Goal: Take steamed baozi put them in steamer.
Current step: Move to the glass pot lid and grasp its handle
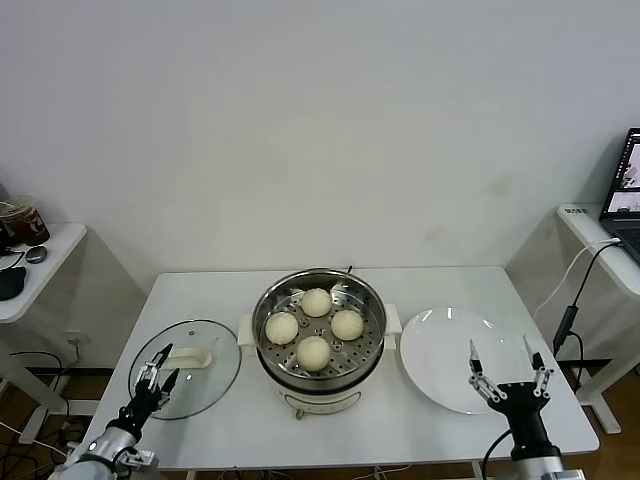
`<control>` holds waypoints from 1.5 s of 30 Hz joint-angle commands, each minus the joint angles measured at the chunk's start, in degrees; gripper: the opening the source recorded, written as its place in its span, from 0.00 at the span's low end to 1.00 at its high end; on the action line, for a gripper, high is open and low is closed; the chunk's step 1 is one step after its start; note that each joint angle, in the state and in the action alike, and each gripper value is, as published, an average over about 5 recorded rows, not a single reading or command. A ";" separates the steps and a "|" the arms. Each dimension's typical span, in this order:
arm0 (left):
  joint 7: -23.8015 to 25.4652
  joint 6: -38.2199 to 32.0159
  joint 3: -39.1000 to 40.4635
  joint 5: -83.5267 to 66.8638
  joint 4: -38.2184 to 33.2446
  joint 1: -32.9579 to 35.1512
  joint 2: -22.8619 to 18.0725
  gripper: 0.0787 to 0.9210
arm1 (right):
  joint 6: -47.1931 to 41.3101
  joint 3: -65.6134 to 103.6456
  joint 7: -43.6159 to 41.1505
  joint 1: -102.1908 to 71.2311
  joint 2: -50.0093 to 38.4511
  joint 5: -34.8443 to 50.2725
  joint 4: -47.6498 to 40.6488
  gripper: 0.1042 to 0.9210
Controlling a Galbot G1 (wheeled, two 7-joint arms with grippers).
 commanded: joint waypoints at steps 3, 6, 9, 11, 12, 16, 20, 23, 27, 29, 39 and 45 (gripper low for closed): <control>0.62 -0.18 1.50 2.91 7.68 -9.46 0.52 0.88 | 0.17 -0.36 -0.07 -0.99 0.71 -0.63 0.41 0.88; 0.57 -0.16 1.67 3.15 8.99 -10.34 0.38 0.88 | 0.08 -0.53 -0.14 -1.03 0.67 -0.64 0.44 0.88; 0.59 -0.15 1.87 3.53 10.09 -10.86 0.09 0.88 | -0.01 -0.72 -0.20 -1.03 0.60 -0.63 0.37 0.88; 0.70 -0.14 2.01 3.88 10.68 -11.06 -0.17 0.88 | -0.09 -0.90 -0.26 -1.01 0.54 -0.60 0.32 0.88; 0.75 -0.13 2.07 4.08 10.94 -11.13 -0.31 0.88 | -0.14 -1.00 -0.30 -0.99 0.52 -0.59 0.32 0.88; 0.63 -0.12 2.17 4.97 12.25 -11.59 -0.92 0.88 | -0.28 -1.40 -0.41 -0.98 0.45 -0.49 0.40 0.88; 0.01 -0.10 2.11 5.77 14.03 -12.43 -1.48 0.88 | -0.28 -1.67 -0.46 -1.01 0.44 -0.46 0.42 0.88; -0.11 -0.11 2.12 6.03 14.38 -12.66 -1.69 0.83 | -0.25 -1.83 -0.51 -1.09 0.44 -0.49 0.44 0.88; 0.07 -0.15 2.23 6.15 14.38 -12.68 -1.89 0.69 | -0.21 -1.98 -0.56 -1.17 0.46 -0.52 0.45 0.88; 0.14 -0.18 2.27 6.19 14.37 -12.68 -2.00 0.63 | -0.20 -2.04 -0.59 -1.19 0.45 -0.52 0.44 0.88; -1.90 -0.04 1.83 6.04 15.70 -12.95 -2.90 0.28 | -0.22 -2.58 -0.90 -1.34 0.45 -0.56 0.48 0.88; -6.36 1.07 0.69 5.14 12.79 -10.65 -3.45 0.13 | -0.28 -2.59 -0.98 -1.37 0.29 -0.47 0.56 0.88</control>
